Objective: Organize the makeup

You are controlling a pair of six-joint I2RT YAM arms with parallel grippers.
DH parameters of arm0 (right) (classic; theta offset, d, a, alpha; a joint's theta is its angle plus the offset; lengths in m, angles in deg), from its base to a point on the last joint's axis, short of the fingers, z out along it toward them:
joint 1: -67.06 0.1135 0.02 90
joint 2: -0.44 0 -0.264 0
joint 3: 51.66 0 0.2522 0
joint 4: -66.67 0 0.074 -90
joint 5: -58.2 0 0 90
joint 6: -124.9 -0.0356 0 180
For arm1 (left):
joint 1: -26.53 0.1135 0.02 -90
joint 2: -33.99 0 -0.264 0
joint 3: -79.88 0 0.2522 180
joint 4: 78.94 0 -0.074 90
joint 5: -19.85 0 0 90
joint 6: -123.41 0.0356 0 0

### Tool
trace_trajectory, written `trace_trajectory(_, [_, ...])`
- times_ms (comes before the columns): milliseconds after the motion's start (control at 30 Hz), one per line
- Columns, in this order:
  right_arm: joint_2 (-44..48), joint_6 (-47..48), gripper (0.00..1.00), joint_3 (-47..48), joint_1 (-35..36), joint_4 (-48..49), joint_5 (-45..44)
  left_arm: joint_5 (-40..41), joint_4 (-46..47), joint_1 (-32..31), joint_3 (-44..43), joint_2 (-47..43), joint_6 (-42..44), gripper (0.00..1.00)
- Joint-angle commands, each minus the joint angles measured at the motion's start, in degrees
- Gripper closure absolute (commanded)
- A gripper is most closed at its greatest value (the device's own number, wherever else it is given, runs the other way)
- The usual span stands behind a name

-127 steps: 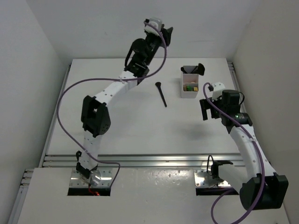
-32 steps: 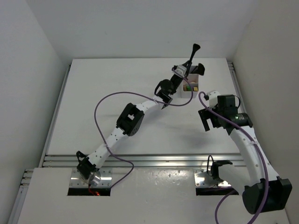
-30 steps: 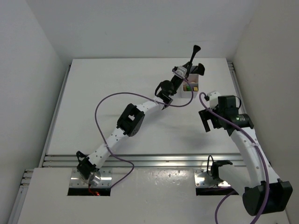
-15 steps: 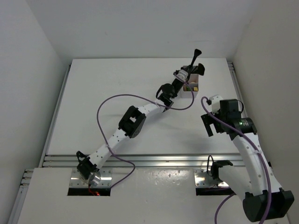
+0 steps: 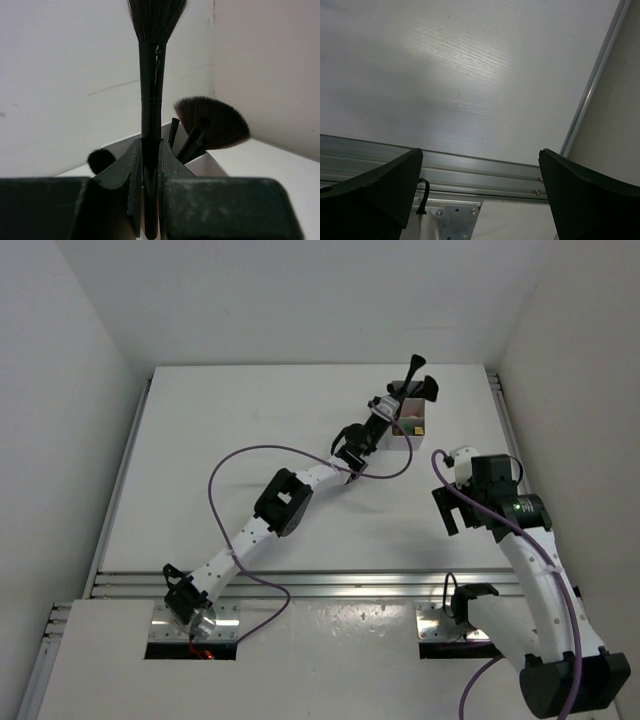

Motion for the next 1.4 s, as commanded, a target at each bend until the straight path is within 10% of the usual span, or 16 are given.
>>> trace_trajectory(0, [-0.6, -0.8, 0.0, 2.9, -0.3, 1.8, 0.1, -1.2, 5.7, 0.4, 1.5, -4.6, -2.3, 1.0])
trace_trajectory(533, [-26.7, -3.1, 0.0, 32.3, -5.5, 20.2, 34.0, -15.6, 5.4, 4.1, 8.8, -17.4, -21.9, 1.0])
trace_trajectory(833, [-42.1, -22.0, 0.15, 42.0, -10.0, 46.9, 36.7, -17.3, 4.4, 3.5, 9.3, -17.4, -20.5, 1.0])
trace_trajectory(1367, [-52.2, -32.0, 0.29, 43.4, -8.8, 60.7, 41.3, -17.8, 2.7, 1.9, 10.4, -18.5, -20.0, 1.0])
